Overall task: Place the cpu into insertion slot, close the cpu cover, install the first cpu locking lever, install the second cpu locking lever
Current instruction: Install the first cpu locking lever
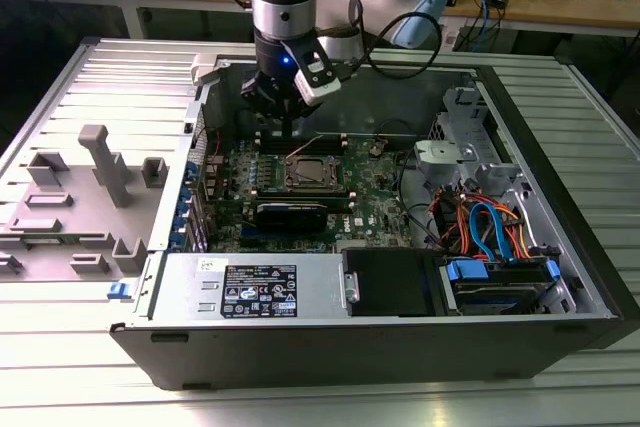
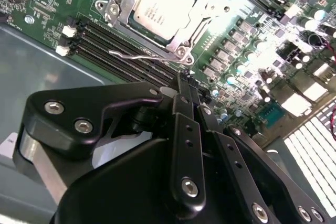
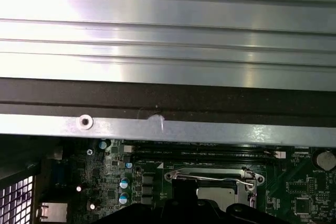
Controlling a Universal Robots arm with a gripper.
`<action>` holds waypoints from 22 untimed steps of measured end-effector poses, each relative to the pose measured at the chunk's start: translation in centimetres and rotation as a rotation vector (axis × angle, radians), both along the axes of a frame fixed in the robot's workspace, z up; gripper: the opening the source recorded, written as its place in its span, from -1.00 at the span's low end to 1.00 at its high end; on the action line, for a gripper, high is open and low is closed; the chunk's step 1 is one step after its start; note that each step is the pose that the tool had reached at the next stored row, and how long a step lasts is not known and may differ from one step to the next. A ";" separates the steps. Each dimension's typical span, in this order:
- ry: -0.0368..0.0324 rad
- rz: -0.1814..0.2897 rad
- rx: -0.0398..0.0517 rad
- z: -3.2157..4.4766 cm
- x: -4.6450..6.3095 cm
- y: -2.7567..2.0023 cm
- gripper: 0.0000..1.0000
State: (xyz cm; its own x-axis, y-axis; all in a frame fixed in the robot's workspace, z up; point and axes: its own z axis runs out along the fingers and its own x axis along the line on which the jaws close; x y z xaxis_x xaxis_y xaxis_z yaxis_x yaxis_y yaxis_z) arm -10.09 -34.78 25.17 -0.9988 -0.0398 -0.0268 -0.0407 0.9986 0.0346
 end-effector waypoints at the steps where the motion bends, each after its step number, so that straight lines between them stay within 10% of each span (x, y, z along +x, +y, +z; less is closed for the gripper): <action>1: -0.0001 0.000 0.0001 -0.15 0.1 0.00 -0.79; 22: 0.0002 -0.076 -0.0134 -1.33 0.9 0.39 -0.79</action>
